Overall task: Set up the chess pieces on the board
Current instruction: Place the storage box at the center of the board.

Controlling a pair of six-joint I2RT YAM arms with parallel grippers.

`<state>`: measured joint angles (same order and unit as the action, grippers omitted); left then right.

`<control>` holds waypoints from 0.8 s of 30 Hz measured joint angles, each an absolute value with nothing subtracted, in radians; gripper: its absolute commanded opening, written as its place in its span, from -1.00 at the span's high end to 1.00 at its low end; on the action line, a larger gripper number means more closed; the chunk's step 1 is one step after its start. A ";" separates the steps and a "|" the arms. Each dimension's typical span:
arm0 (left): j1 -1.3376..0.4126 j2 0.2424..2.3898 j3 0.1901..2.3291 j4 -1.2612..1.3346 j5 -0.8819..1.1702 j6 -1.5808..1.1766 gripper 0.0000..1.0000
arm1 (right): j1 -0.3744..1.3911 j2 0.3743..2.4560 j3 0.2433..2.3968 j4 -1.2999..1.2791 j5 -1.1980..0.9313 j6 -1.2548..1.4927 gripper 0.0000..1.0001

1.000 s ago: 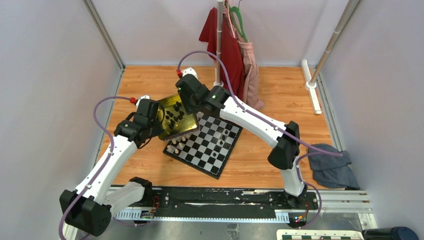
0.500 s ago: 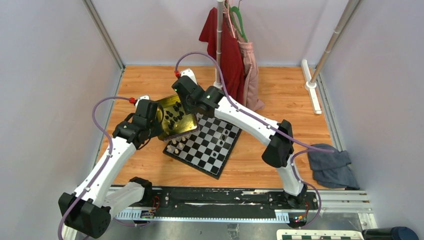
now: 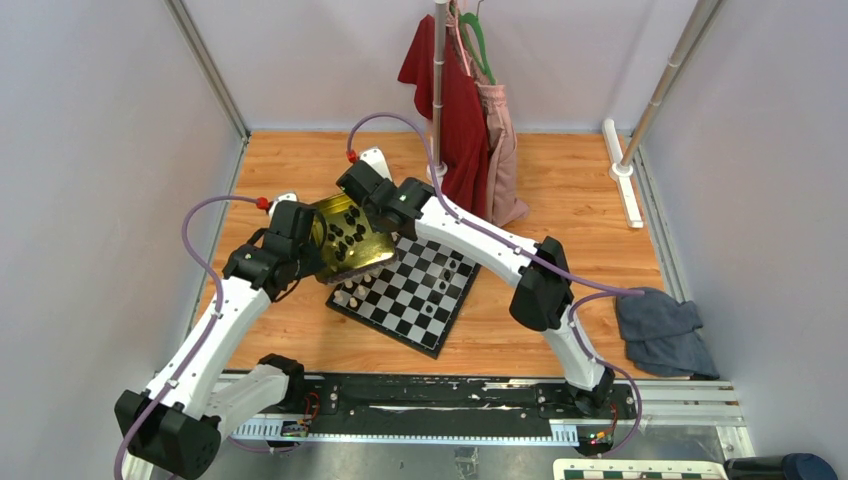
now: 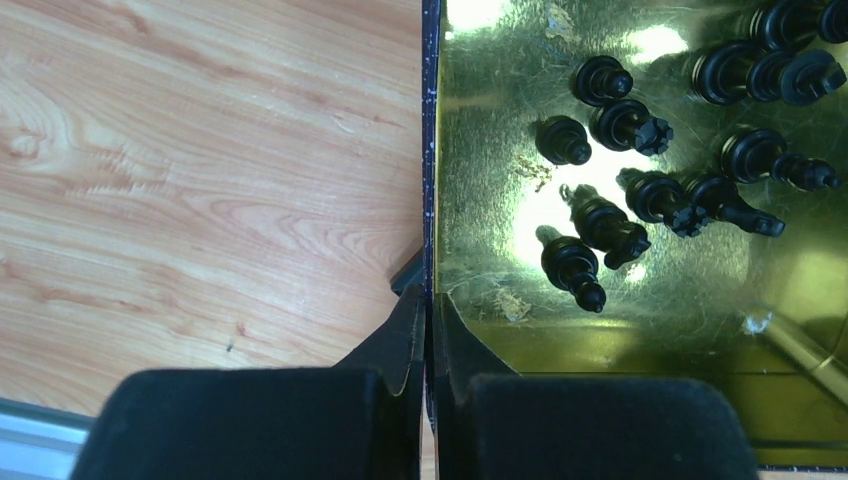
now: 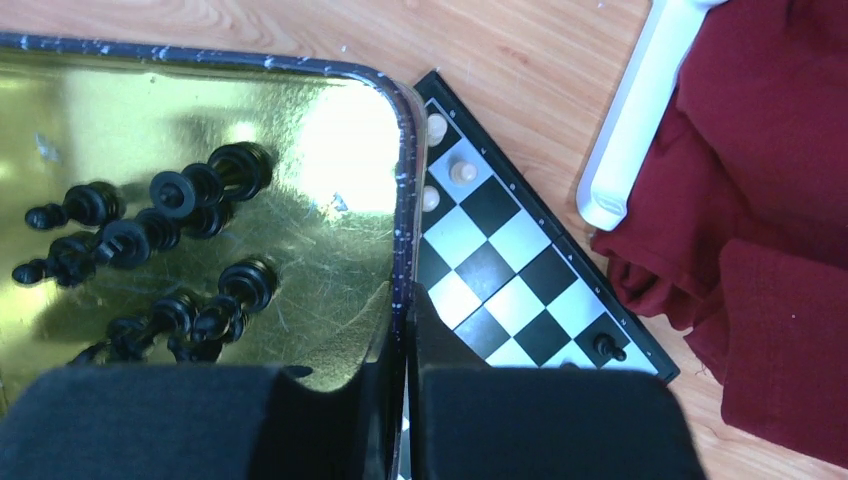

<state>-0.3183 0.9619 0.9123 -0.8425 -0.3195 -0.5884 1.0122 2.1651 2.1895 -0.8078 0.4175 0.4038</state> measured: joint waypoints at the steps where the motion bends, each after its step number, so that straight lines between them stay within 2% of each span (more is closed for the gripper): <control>1: -0.319 0.962 0.912 -0.844 -0.318 -0.592 1.00 | 1.012 2.170 2.196 -0.808 0.427 0.412 1.00; 7: -0.324 0.956 0.912 -0.840 -0.317 -0.611 1.00 | 1.012 2.174 2.204 -0.815 0.459 0.440 1.00; 9: -0.324 0.956 0.912 -0.840 -0.317 -0.611 0.85 | 1.012 2.174 2.204 -0.817 0.462 0.445 1.00; 10: -0.324 0.956 0.912 -0.840 -0.317 -0.611 0.68 | 1.012 2.174 2.204 -0.817 0.463 0.446 1.00; 11: -0.324 0.955 0.912 -0.840 -0.318 -0.612 0.61 | 1.012 2.174 2.204 -0.817 0.464 0.447 1.00; 17: -0.325 0.925 0.912 -0.840 -0.335 -0.611 0.24 | 1.012 2.174 2.203 -0.836 0.465 0.446 1.00; 24: -0.325 0.913 0.912 -0.840 -0.360 -0.609 0.05 | 1.012 2.163 2.151 -0.851 0.465 0.434 1.00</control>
<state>-0.3248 0.9134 0.9123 -0.8398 -0.3603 -0.6094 1.0122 2.1628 2.1506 -0.8513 0.4652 0.4343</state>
